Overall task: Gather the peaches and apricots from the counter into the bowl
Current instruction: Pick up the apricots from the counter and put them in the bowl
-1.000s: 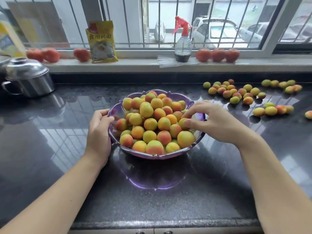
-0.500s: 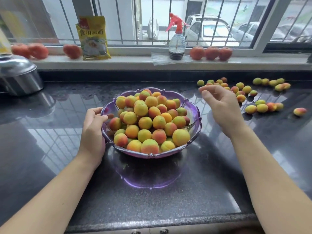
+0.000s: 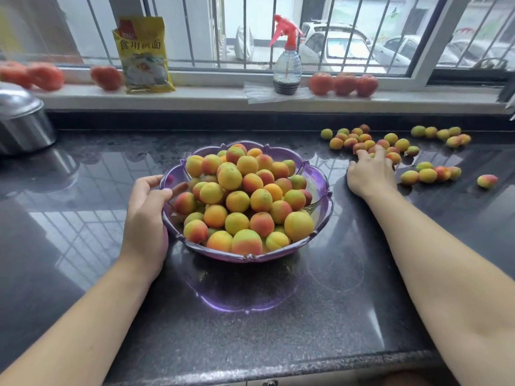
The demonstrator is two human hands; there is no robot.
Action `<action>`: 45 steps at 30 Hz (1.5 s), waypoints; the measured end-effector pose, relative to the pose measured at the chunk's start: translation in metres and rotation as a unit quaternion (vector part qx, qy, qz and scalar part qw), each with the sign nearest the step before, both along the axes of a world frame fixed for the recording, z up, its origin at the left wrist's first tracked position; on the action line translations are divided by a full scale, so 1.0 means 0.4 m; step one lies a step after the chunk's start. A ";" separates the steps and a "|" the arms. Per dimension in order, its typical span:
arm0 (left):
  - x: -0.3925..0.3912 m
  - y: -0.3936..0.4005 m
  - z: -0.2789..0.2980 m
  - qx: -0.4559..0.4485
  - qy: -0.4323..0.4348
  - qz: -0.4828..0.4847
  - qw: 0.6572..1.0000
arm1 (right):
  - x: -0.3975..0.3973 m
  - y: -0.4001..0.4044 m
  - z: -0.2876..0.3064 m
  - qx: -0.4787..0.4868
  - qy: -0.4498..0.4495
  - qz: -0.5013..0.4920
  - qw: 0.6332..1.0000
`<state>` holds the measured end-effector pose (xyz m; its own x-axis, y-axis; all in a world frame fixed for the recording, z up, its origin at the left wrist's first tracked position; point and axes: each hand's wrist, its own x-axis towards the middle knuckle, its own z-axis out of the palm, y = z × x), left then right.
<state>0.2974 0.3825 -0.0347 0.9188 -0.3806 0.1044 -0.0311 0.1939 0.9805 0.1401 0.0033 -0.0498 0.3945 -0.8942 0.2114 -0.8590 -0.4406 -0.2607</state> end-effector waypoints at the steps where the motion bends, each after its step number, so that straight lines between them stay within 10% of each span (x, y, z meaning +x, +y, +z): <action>1: 0.000 -0.001 0.000 0.000 -0.001 0.002 1.000 | 0.004 -0.008 -0.002 0.011 0.003 -0.003 1.000; 10: 0.007 -0.001 -0.003 0.003 -0.005 0.003 1.000 | -0.025 0.034 0.007 -0.077 -0.164 0.050 0.982; 18: 0.003 0.006 0.001 0.018 -0.004 0.007 1.000 | -0.037 0.173 0.128 0.078 -0.413 0.204 0.884; 29: -0.006 0.002 0.008 0.017 -0.009 0.001 1.000 | -0.039 0.298 0.188 0.112 -0.188 0.375 0.901; 45: -0.010 0.001 0.010 0.013 -0.012 0.003 1.000 | -0.019 0.300 0.172 0.106 -0.154 0.363 0.913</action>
